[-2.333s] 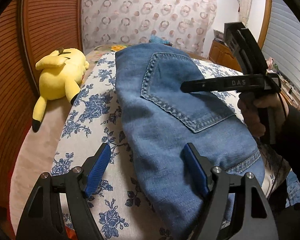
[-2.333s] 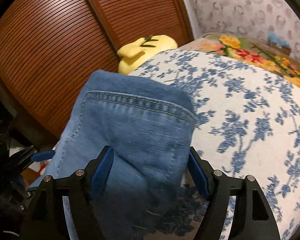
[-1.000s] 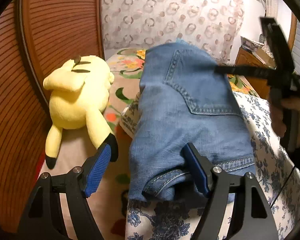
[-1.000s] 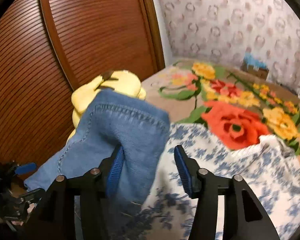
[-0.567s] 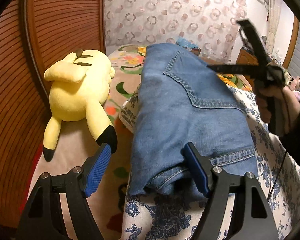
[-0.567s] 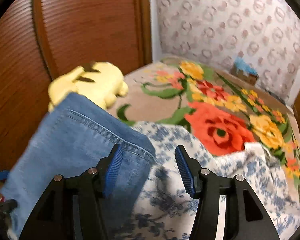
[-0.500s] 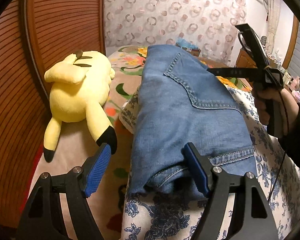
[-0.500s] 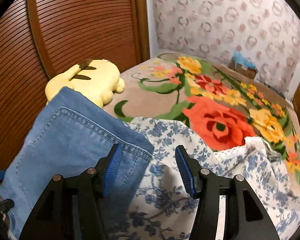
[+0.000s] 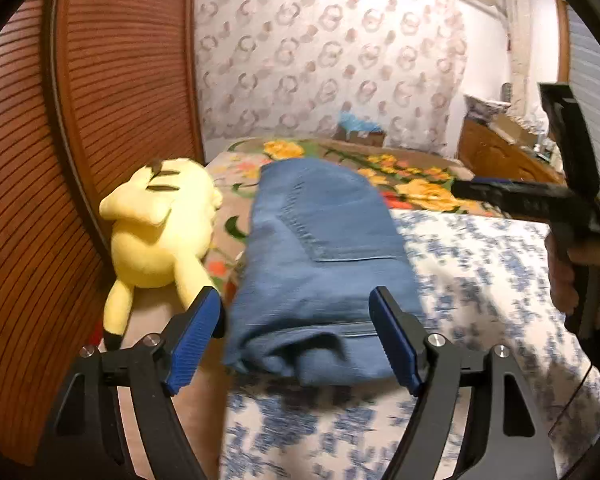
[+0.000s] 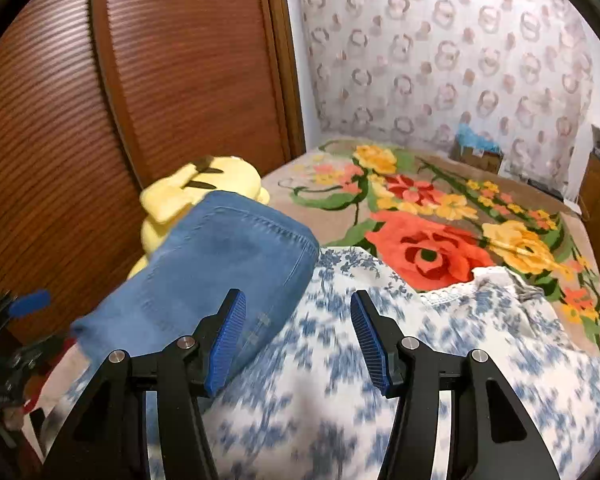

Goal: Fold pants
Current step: 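Lower the folded jeans beside the yellow plush toy and open the right tool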

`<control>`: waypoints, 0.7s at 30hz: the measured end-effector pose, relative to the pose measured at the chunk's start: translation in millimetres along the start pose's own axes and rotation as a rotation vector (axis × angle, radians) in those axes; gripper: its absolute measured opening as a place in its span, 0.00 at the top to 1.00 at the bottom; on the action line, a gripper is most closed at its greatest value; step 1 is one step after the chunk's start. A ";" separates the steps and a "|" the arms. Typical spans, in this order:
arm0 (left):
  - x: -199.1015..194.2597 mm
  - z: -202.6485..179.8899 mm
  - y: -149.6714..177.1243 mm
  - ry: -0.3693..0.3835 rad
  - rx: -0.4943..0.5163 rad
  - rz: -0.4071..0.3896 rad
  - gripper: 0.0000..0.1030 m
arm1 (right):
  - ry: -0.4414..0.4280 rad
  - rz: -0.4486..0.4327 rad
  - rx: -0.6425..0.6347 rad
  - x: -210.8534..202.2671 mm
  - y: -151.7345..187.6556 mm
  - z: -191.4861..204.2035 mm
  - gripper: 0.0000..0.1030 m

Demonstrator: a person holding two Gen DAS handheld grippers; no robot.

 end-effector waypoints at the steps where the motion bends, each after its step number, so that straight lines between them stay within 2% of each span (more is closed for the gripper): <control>1: -3.6 -4.2 0.3 0.003 0.005 -0.004 0.22 | 0.005 -0.011 -0.002 -8.5 7.3 -2.1 0.45; 6: -27.0 -33.5 3.5 0.032 0.044 -0.040 0.14 | 0.020 -0.056 0.005 -51.8 46.2 -9.4 0.45; 10: -42.3 -55.1 5.0 0.067 0.054 -0.067 0.00 | 0.039 -0.090 0.020 -82.7 73.0 -14.5 0.45; 16: -64.3 -91.4 11.6 0.075 0.101 -0.097 0.00 | 0.073 -0.132 0.045 -131.3 112.4 -18.2 0.45; 21: -81.9 -119.3 19.5 0.116 0.118 -0.114 0.00 | 0.104 -0.158 0.072 -166.4 143.9 -18.4 0.45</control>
Point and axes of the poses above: each gripper's, at about its wrist camera, not at the fingertips, and x roughly the way its jaws point, z to its left, y to its underside, the point moved 6 cm from there along x, roughly the way its jaws point, and after that the axes turned 11 degrees about z, right-handed, at the moved point
